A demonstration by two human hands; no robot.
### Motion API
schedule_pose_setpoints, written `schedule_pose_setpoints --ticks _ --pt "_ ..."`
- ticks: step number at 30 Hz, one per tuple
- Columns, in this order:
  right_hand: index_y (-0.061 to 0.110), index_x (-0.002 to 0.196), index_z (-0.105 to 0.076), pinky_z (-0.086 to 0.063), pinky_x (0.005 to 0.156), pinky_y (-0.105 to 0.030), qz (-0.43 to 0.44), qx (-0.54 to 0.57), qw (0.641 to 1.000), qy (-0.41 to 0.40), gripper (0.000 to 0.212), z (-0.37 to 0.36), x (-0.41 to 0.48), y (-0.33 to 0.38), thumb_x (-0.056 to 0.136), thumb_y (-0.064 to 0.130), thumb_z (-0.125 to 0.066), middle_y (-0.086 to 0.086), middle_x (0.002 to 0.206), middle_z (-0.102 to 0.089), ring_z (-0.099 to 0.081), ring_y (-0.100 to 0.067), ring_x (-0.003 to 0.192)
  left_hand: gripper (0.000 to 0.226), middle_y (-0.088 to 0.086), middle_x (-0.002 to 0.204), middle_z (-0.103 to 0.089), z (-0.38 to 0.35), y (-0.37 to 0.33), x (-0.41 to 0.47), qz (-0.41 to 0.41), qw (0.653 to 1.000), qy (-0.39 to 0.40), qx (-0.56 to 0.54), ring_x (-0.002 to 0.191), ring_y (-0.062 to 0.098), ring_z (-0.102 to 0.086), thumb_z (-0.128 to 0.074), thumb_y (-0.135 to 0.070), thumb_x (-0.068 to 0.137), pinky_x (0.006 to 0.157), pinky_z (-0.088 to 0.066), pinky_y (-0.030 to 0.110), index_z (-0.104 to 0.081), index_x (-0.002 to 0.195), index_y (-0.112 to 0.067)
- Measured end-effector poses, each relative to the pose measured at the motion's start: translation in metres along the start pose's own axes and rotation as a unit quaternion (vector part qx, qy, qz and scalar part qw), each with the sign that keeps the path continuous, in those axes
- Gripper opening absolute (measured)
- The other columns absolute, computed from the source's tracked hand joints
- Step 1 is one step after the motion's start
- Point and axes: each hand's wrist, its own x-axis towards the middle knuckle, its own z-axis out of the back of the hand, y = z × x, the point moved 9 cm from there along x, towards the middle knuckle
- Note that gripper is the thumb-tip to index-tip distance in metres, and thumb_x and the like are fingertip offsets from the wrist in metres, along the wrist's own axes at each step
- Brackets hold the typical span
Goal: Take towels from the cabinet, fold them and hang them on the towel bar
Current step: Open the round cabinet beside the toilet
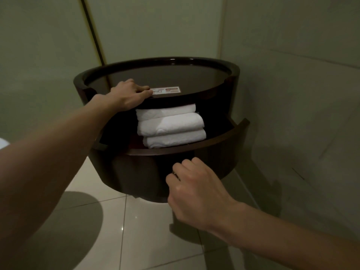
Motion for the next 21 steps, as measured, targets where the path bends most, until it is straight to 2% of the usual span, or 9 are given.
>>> schedule_pose_setpoints --ticks 6,11,13,16,19,21 --pt "0.018 0.059 -0.046 -0.016 0.062 -0.031 0.002 -0.001 1.000 0.004 0.019 0.001 0.000 0.001 0.077 0.020 -0.041 -0.002 0.060 -0.043 -0.023 -0.016 0.061 0.075 0.014 0.139 -0.049 0.001 -0.001 -0.003 0.000 1.000 0.002 -0.006 0.123 0.042 -0.046 -0.024 -0.077 0.075 0.101 -0.041 0.050 -0.053 0.132 -0.037" --pt "0.019 0.063 -0.050 -0.021 0.061 -0.031 0.009 -0.010 0.999 0.036 0.022 -0.001 0.001 0.001 0.080 0.027 -0.038 -0.001 0.061 -0.045 -0.027 -0.015 0.059 0.065 0.015 0.140 -0.045 0.001 -0.004 -0.006 -0.005 1.000 0.004 0.013 0.126 0.041 -0.043 -0.026 -0.072 0.085 0.102 -0.039 0.049 -0.047 0.137 -0.038" --pt "0.019 0.069 -0.054 -0.023 0.060 -0.030 0.011 -0.007 0.999 0.042 0.018 -0.001 0.002 0.000 0.078 0.030 -0.044 -0.002 0.063 -0.048 -0.027 -0.015 0.060 0.058 0.015 0.139 -0.043 0.000 -0.007 -0.009 0.001 1.000 0.006 0.024 0.127 0.041 -0.040 -0.027 -0.067 0.091 0.101 -0.038 0.047 -0.044 0.139 -0.039" --pt "0.018 0.077 -0.056 -0.025 0.059 -0.030 0.012 0.004 0.999 0.047 0.014 -0.001 0.005 -0.002 0.076 0.031 -0.062 -0.002 0.064 -0.051 -0.029 -0.015 0.059 0.056 0.013 0.143 -0.038 -0.002 -0.012 -0.013 0.005 0.999 0.021 0.040 0.130 0.039 -0.038 -0.022 -0.063 0.095 0.104 -0.034 0.047 -0.035 0.144 -0.039" --pt "0.020 0.077 -0.057 -0.026 0.058 -0.029 0.019 0.004 0.998 0.053 0.019 0.000 0.007 -0.003 0.074 0.034 -0.069 0.000 0.062 -0.052 -0.030 -0.014 0.056 0.056 0.010 0.151 -0.032 -0.002 -0.018 -0.019 0.001 0.998 0.025 0.055 0.137 0.032 -0.032 -0.017 -0.057 0.097 0.111 -0.023 0.053 -0.030 0.147 -0.034" --pt "0.021 0.077 -0.057 -0.026 0.056 -0.029 0.026 0.001 0.998 0.055 0.020 0.002 0.007 -0.003 0.072 0.034 -0.071 0.001 0.061 -0.053 -0.030 -0.014 0.055 0.054 0.010 0.152 -0.033 0.000 -0.023 -0.025 -0.015 0.998 0.007 0.053 0.140 0.029 -0.029 -0.019 -0.053 0.099 0.112 -0.017 0.056 -0.034 0.146 -0.031"
